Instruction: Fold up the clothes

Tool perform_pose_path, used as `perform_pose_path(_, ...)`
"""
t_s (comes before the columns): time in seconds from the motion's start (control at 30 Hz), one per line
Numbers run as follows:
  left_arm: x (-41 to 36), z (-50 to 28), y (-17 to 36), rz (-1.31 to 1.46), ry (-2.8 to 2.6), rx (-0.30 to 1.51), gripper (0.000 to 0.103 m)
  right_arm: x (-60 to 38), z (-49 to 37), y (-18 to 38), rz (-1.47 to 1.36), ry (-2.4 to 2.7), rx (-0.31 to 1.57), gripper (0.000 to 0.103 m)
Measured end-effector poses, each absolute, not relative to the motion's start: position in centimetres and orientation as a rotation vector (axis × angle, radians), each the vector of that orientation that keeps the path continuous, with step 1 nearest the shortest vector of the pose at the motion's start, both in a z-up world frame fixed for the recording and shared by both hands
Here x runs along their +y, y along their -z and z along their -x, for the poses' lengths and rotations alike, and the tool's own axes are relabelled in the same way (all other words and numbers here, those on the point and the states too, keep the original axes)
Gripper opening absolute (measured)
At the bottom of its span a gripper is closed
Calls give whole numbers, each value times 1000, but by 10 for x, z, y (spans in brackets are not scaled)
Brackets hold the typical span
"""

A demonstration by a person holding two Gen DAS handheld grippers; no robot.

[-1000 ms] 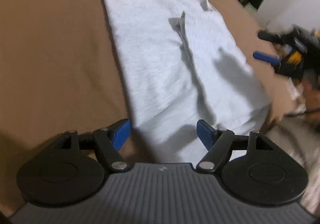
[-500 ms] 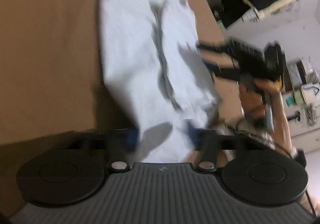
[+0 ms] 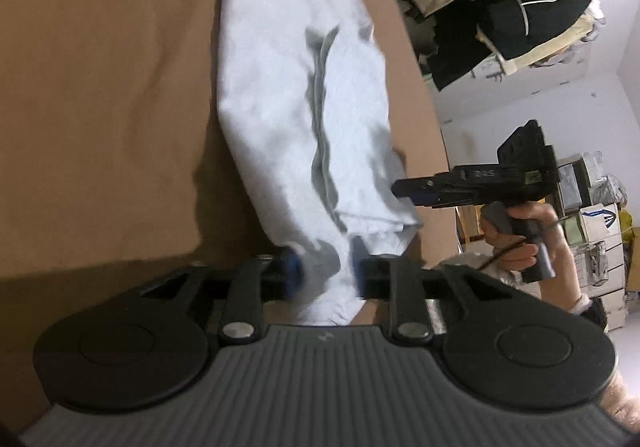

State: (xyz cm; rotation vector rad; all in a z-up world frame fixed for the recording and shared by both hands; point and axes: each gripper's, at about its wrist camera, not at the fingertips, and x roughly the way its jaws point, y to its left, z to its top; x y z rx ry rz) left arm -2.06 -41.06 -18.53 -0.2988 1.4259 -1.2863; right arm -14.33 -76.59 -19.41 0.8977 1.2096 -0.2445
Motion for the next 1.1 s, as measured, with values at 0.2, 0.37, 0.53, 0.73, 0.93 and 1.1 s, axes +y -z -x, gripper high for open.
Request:
perform_pose_path(0.2,-429,48,189,107,1281,1340,9,-741,129,206,-836,56,1297,54)
perform_pose_path(0.37,-406,31,172,381,1348,1348,6,-734,138,186,-812,-34,1158,23)
perform_pose_path(0.53,-415,28,189,275,1318,1427,12,-745,154,184,-838,-18,1111,27)
perform_pose_path(0.73,-425,38,195,198,1324,1426,38,-745,139,199,-864,-11,1181,53)
perform_pose_path(0.93,-431,45,199,269,1317,1437,55,-744,131,213,-883,12,1231,23)
perform_pose_path(1.1,-419,42,189,277,1327,1421,7,-724,126,199,-800,-23,1182,20)
